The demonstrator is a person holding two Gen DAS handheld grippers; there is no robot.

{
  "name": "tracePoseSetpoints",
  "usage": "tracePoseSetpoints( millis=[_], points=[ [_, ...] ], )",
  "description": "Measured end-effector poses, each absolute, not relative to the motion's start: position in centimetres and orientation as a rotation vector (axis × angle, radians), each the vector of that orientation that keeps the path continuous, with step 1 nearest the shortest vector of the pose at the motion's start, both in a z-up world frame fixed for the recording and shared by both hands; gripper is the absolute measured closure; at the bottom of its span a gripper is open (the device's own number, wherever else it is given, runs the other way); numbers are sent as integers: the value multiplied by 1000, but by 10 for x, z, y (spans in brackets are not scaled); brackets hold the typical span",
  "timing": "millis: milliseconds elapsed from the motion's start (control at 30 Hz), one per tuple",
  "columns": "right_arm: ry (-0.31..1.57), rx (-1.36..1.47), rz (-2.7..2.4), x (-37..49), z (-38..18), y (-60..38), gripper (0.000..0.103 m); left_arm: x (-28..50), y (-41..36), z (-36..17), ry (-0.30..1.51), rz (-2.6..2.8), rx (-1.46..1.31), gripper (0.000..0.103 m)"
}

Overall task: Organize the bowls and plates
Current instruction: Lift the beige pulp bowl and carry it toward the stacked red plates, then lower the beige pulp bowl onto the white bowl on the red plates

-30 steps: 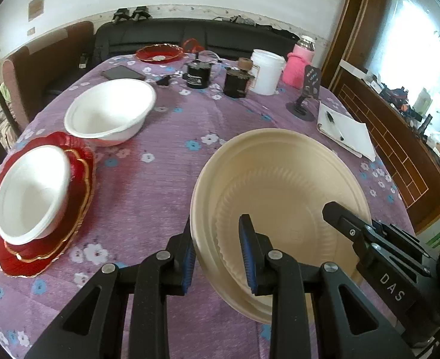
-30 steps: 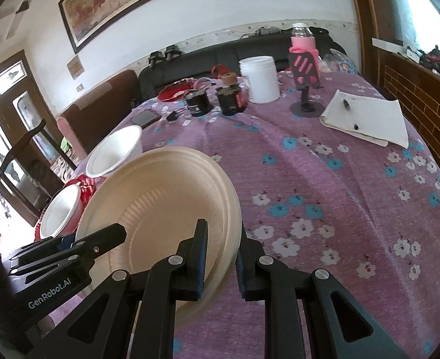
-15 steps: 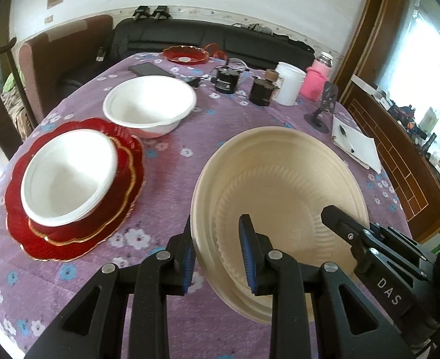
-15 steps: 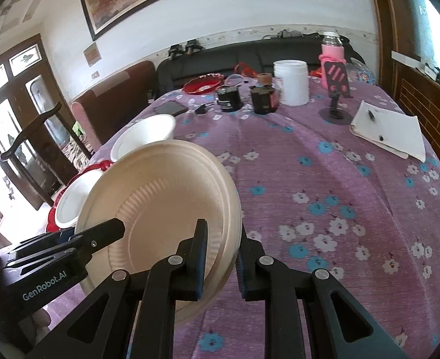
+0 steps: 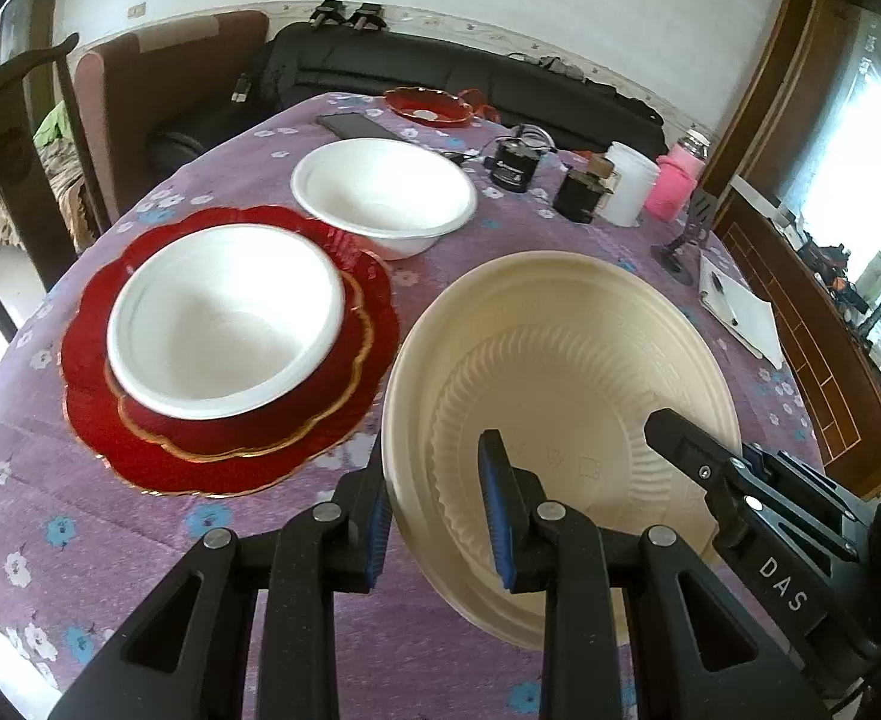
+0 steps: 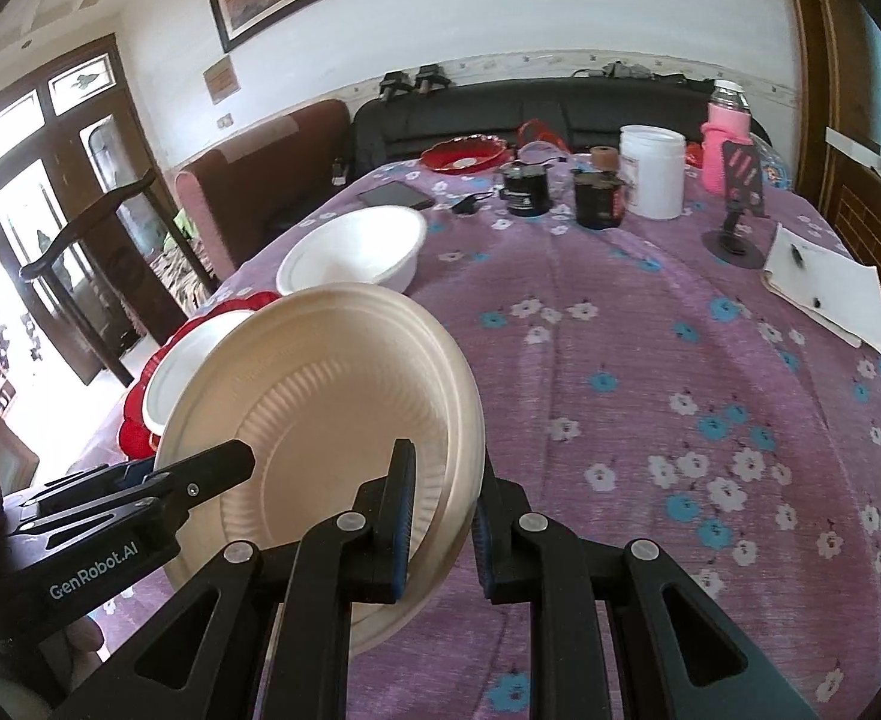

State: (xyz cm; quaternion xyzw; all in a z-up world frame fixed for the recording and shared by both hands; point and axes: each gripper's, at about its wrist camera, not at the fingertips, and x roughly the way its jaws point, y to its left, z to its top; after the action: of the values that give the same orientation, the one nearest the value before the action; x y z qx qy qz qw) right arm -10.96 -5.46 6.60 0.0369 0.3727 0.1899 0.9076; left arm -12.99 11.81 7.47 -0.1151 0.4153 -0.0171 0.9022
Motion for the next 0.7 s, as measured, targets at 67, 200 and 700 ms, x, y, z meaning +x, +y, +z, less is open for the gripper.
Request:
tracePoseSetpoints(
  millis=[67, 200, 700],
  points=[
    [772, 65, 403, -110, 66, -47, 84, -132, 124, 74, 859, -26, -246, 77],
    [774, 42, 426, -110, 66, -31, 84, -137, 139, 74, 848, 0, -265, 77],
    [769, -27, 511, -103, 72, 26, 83, -147, 193, 77, 816, 85, -327, 77]
  ],
)
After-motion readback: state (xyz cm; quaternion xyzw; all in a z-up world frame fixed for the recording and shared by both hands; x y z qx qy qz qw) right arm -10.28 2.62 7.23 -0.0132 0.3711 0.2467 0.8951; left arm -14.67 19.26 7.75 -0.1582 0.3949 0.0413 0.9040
